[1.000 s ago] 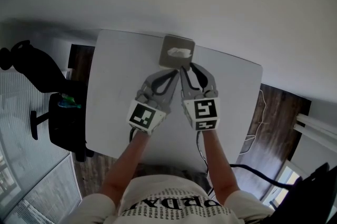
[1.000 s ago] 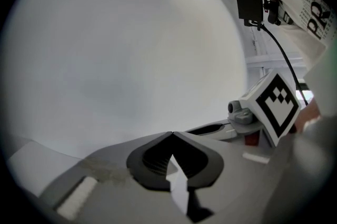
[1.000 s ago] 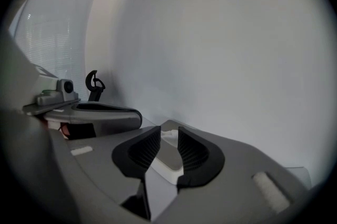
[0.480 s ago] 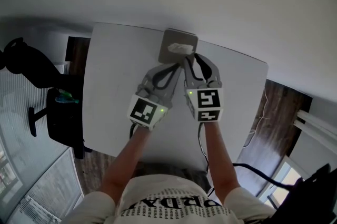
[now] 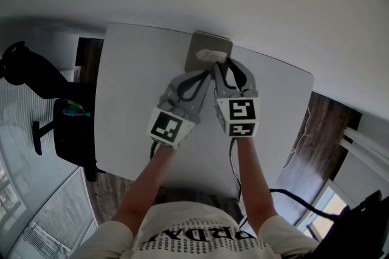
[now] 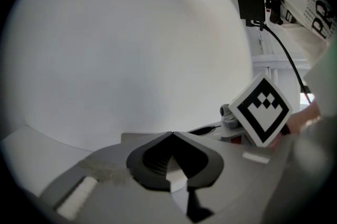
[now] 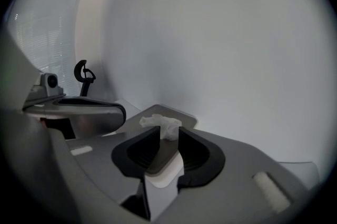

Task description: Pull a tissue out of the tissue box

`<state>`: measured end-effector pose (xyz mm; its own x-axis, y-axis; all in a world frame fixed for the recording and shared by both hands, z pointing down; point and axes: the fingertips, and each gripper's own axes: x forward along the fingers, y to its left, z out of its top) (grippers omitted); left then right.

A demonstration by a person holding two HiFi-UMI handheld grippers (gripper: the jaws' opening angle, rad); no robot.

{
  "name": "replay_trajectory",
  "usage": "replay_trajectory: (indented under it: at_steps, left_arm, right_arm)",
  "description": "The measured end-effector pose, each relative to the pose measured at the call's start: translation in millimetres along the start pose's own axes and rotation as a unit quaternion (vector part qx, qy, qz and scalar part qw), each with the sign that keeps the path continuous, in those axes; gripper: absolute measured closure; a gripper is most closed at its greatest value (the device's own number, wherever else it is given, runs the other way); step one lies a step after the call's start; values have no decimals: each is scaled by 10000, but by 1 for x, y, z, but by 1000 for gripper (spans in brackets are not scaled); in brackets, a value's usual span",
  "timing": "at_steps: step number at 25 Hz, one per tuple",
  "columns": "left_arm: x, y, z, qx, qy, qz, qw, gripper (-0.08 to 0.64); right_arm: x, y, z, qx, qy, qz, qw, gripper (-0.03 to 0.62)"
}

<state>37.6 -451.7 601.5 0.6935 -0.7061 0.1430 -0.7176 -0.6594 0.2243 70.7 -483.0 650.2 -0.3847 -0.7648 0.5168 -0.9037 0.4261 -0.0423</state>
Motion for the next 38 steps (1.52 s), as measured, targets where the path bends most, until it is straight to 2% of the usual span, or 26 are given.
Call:
replay_trajectory:
  at_steps: [6,8,12,18,30,38]
  left_arm:
    - [-2,-1,1,-4,-6,0,10000,568]
    - [-2,-1,0,-2,-6,-4,10000,568]
    - [-2,-2,1,9,-5,-20,10000,568]
    - [-3,-1,0,-14,-18,-42,10000,568]
    - [-5,-2,8,24,-39,-36,10000,568]
    - [-11,-11,38,118,-177,-63,9998,568]
  right_arm:
    - [-2,0,-1,-37,64,17,10000,484]
    - [-2,2,-1,-58,45,85,9999,544]
    - [-3,8,2,-109,30,153,9998,570]
    - [-7,11,9,-140,-189,165,9996,580]
    - [-17,16,20,-200,-261,238,9992,580]
    - [-36,19,49,-220,-439,289,9984,580]
